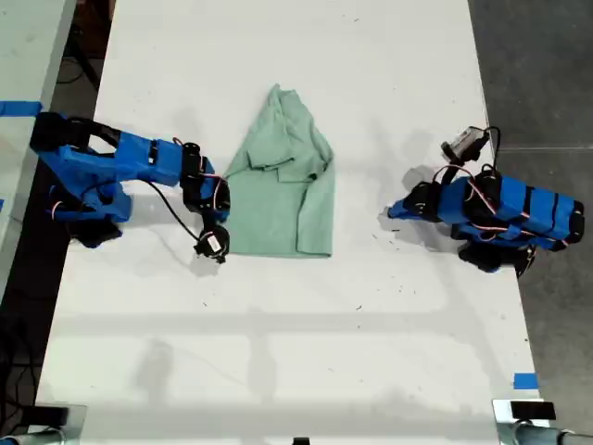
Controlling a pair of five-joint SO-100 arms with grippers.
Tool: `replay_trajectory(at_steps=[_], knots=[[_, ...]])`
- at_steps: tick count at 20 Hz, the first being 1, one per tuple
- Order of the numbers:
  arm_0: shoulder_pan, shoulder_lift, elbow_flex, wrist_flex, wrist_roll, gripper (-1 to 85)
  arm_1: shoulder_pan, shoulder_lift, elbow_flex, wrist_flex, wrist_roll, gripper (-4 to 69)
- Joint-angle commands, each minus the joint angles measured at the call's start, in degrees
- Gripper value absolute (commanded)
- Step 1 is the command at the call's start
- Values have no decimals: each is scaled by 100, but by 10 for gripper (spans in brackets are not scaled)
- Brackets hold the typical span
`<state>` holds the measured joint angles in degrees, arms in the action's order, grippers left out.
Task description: Fold t shirt
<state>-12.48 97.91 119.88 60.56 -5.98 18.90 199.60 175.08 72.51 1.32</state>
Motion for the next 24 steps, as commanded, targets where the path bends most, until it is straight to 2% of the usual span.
replay_trajectory(at_steps=[1,4,10,22,24], knots=[[9,-369,-1485,896,53,0,53,79,334,26,18,14],[97,-1266,-3612,1978,334,0,53,79,334,26,18,14],[229,-2566,-5933,2180,914,0,53,79,334,26,0,14],[325,-3155,-6319,343,1898,1,53,79,334,26,-9,14],[360,-3208,-6328,53,2101,72,53,79,334,26,-9,14]])
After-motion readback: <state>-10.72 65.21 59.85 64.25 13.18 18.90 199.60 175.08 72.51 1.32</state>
